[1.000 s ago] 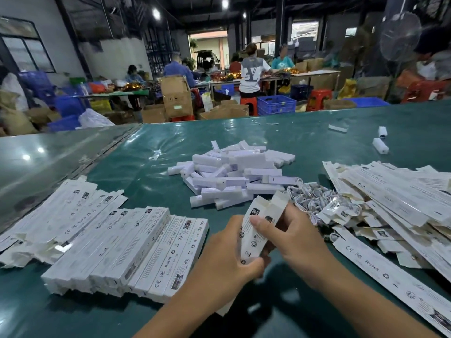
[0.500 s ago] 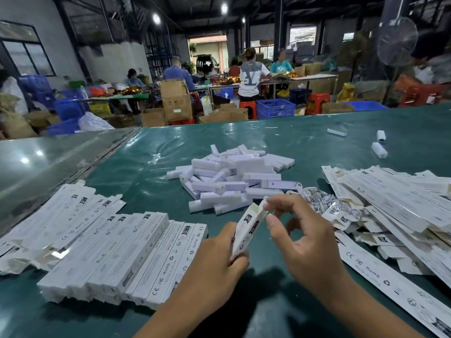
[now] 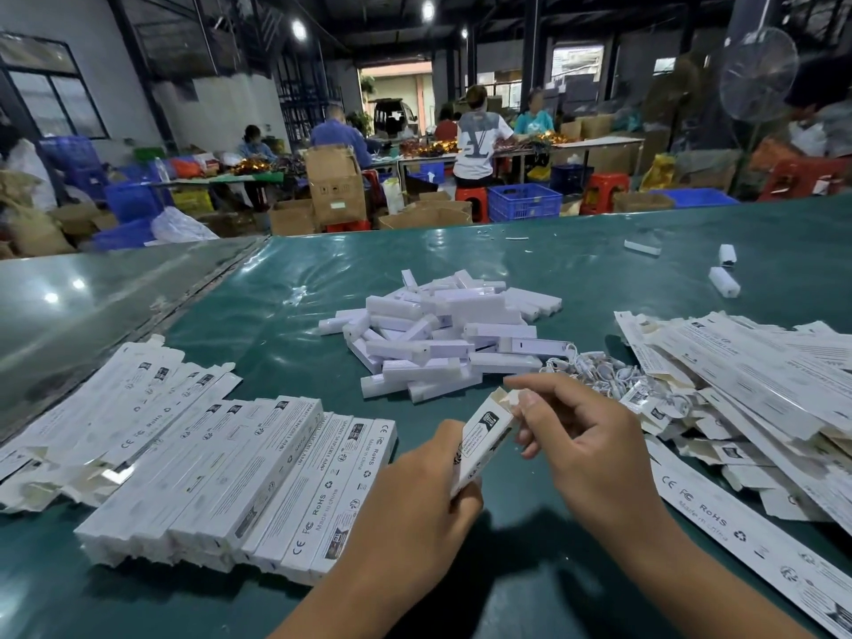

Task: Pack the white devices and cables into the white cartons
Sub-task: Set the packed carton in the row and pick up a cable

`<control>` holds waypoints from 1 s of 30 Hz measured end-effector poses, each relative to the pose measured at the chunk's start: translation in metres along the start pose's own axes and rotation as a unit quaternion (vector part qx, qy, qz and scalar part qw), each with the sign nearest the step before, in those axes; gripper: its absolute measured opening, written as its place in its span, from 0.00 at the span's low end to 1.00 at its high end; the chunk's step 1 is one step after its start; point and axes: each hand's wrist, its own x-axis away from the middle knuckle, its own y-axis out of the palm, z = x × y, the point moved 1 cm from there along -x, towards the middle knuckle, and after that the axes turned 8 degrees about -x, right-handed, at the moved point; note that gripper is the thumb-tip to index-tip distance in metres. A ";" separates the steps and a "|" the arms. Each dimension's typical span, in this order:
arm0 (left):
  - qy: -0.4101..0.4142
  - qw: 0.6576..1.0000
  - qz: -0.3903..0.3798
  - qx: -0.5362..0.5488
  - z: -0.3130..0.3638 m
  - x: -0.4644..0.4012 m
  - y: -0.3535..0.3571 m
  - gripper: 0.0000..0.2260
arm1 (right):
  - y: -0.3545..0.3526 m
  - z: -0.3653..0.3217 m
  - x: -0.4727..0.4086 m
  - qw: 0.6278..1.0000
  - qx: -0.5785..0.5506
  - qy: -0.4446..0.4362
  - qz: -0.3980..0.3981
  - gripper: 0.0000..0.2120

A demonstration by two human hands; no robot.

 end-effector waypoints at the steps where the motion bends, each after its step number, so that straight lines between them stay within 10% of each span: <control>1: -0.001 1.000 0.000 0.002 0.000 0.000 0.000 0.09 | 0.000 -0.001 0.000 1.000 0.004 0.001 -0.002 0.08; 10: 0.011 1.000 0.010 -0.015 0.004 0.002 0.000 0.09 | 0.001 0.001 -0.001 0.996 -0.037 0.076 0.036 0.05; 15: 0.017 1.000 -0.001 -0.016 0.005 0.003 0.000 0.10 | 0.001 0.007 -0.004 0.958 -0.145 0.240 0.064 0.32; 18: 0.019 1.000 -0.001 -0.017 0.005 0.004 0.000 0.11 | 0.004 0.008 -0.002 0.914 -0.238 0.325 -0.041 0.18; 30: 0.014 1.000 0.005 0.009 0.003 0.004 0.002 0.11 | 0.004 -0.006 0.010 0.985 0.103 0.027 -0.136 0.27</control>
